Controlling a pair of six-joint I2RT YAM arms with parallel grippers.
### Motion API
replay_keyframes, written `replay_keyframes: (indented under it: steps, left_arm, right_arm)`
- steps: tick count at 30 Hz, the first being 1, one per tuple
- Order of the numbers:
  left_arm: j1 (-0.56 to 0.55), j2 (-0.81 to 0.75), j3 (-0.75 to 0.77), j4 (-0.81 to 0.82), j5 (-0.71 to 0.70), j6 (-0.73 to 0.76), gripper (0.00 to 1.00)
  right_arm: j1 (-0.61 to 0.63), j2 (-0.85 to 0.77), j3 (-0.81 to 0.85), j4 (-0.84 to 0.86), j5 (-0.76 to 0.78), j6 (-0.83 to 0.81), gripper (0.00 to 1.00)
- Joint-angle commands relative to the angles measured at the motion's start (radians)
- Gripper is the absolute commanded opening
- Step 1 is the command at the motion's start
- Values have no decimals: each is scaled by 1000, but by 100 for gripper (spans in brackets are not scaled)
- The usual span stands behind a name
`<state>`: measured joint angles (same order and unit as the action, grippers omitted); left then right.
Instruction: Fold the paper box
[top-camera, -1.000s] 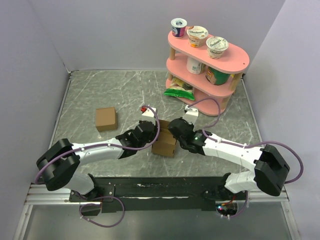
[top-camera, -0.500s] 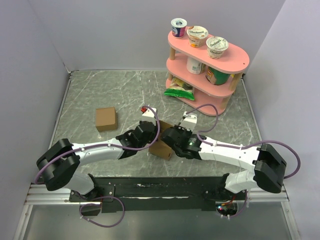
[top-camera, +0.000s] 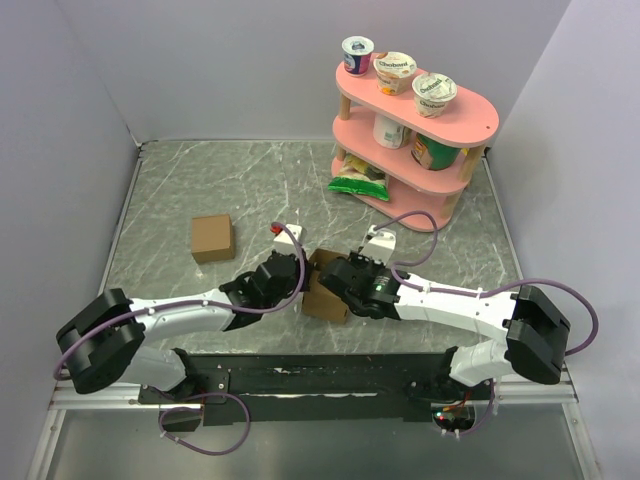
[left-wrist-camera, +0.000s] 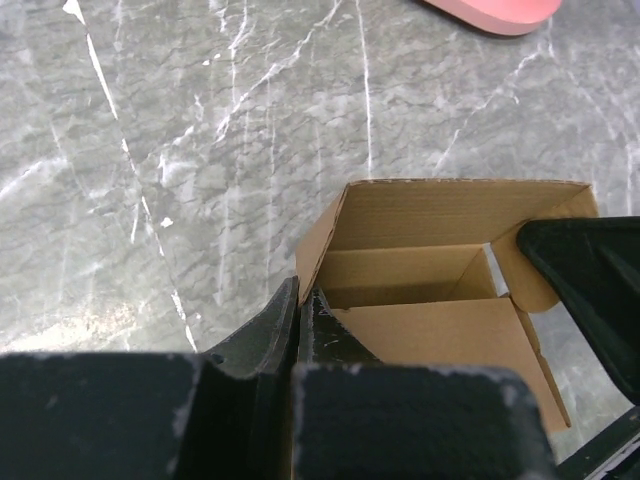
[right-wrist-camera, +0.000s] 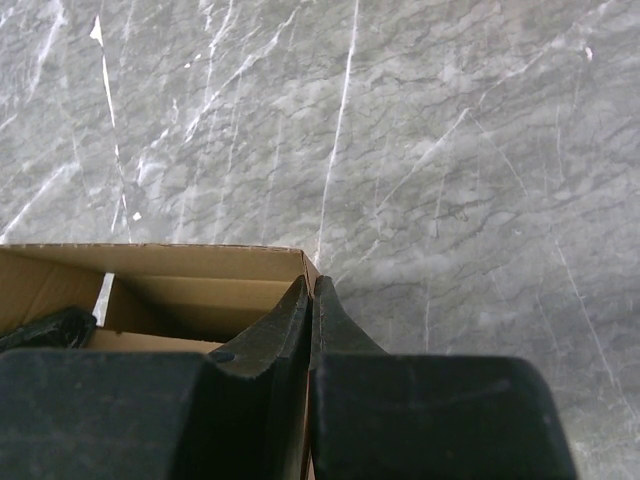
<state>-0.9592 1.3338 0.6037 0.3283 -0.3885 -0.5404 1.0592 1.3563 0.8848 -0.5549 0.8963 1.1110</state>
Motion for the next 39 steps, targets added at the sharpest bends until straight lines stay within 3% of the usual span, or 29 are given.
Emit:
replay_keyframes:
  steps: [1, 3, 4, 6, 10, 16, 21, 27, 34, 39]
  left_arm:
    - [0, -22, 7, 35, 5, -39, 1]
    - [0, -24, 8, 38, 14, -38, 4]
    - [-1, -30, 7, 47, 19, -36, 19]
    - [-1, -59, -4, 51, 30, -32, 30]
    - [2, -123, -5, 22, 63, -3, 64]
    - [34, -237, -62, 23, 177, 5, 85]
    - [128, -237, -99, 53, 381, -3, 81]
    - [218, -294, -223, 207, 436, -23, 84]
    - [287, -253, -113, 175, 583, 77, 75]
    - [304, -185, -55, 170, 617, 164, 77]
  right_arm:
    - [1, 0, 23, -76, 62, 33, 0]
    - [1, 4, 31, -79, 66, 32, 0]
    - [1, 4, 31, -82, 67, 32, 0]
    - [1, -2, 25, -82, 75, 33, 0]
    - [1, -11, 19, -85, 90, 35, 0]
    - [-1, -16, 11, -74, 99, 23, 0]
    - [-5, -37, -10, -1, 118, -17, 0]
    - [-18, -100, -87, 229, 148, -206, 0]
    - [-60, -149, -190, 496, 107, -436, 0]
    - [-105, -180, -285, 765, -6, -586, 5]
